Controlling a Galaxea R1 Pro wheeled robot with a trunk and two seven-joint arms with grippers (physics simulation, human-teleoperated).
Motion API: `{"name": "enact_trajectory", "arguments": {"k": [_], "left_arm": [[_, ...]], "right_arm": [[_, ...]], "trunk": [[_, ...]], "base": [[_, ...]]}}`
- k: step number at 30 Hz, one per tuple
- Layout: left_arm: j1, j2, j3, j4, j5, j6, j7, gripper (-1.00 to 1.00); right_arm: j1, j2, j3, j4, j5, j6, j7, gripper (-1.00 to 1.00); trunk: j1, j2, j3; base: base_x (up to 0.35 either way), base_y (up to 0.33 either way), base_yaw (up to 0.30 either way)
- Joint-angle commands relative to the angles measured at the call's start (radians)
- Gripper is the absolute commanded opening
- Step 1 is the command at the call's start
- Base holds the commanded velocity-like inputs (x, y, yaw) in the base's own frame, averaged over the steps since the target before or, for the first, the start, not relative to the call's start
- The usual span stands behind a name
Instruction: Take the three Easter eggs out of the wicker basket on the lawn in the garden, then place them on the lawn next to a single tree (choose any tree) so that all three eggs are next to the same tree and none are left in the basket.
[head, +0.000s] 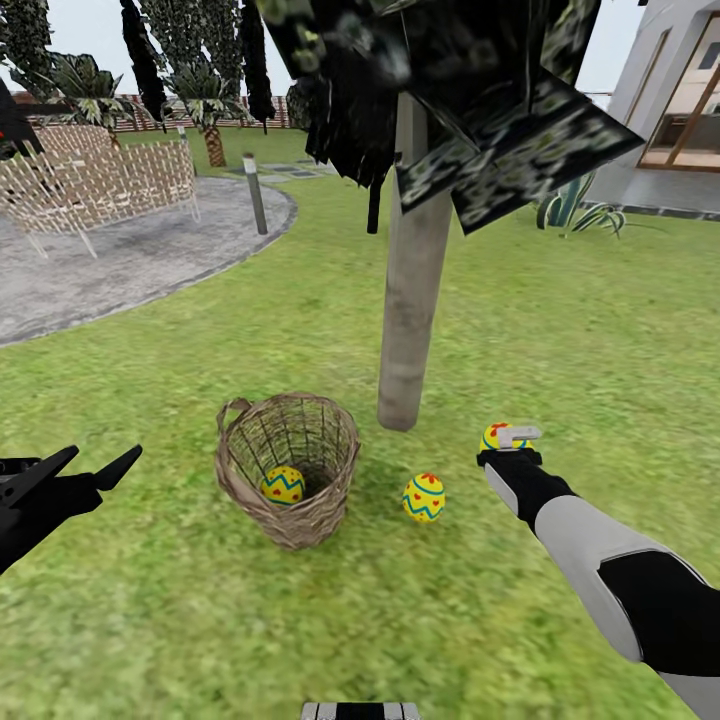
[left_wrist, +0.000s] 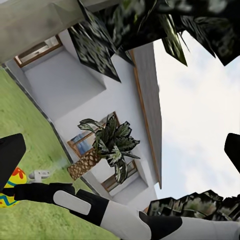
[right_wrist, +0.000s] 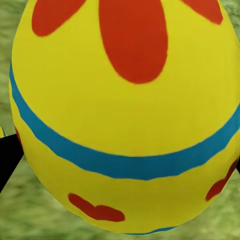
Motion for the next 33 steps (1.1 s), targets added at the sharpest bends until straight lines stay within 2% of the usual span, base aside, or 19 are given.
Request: {"name": "enact_trajectory", "arguments": {"k": [1,14,33], "left_arm": [[0.000,0.000,0.000,0.000,0.003,0.008,0.000,1.00],[0.000,-0.001,-0.002,0.001,0.003,0.006,0.000,1.00],[0.000,-0.003,-0.005,0.001,0.002,0.006,0.001,1.00]], "right_arm": [[0.000,-0.001,0.008,-0.002,-0.012,0.005,-0.004,-1.00],[0.000,-0.001,0.008,-0.003,-0.012,0.005,-0.003,-1.00],[0.000,-0.001,0.008,-0.002,-0.012,0.004,-0.002,-1.00]], "trunk": [[0.004,-0.008,-0.004],[0.053,-0.098,-0.045],[0.062,-0.103,-0.118]], "base": [[0.000,0.000,0.000],[0.000,0.000,0.000],[0.000,0.000,0.000]]}}
